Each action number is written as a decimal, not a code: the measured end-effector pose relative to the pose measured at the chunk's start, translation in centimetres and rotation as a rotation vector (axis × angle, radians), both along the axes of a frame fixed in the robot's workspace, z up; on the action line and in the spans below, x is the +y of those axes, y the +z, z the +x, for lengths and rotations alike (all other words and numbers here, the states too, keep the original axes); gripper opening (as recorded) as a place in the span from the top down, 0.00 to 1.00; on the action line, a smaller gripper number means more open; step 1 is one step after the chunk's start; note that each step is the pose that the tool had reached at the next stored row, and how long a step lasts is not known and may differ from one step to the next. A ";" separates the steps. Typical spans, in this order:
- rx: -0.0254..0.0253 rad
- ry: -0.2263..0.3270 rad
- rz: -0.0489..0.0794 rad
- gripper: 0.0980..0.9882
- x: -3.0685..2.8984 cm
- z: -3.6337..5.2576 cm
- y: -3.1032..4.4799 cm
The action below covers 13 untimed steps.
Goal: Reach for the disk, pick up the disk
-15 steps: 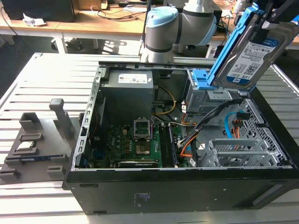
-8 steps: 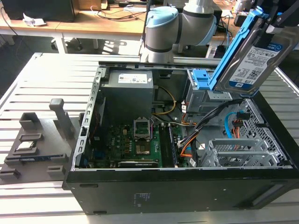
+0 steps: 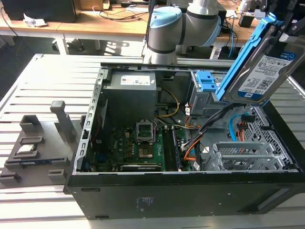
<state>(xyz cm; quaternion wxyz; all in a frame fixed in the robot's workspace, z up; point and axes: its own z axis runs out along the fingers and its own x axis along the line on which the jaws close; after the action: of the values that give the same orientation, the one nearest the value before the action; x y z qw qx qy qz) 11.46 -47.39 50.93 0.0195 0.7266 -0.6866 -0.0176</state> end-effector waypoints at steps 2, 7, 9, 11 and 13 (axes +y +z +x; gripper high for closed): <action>0.0000 0.000 0.000 0.70 -0.98 0.00 -0.02; 0.0000 0.000 0.000 0.70 -3.30 0.00 -0.09; 0.0000 0.000 0.000 0.70 -4.18 0.00 -0.12; 0.0000 0.000 0.000 0.70 -5.35 0.00 -0.16; 0.0000 0.000 -0.001 0.70 -5.92 0.00 -0.19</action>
<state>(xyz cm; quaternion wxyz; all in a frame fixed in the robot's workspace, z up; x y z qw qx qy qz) 11.47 -53.31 50.74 0.0199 0.7266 -0.6866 -0.0173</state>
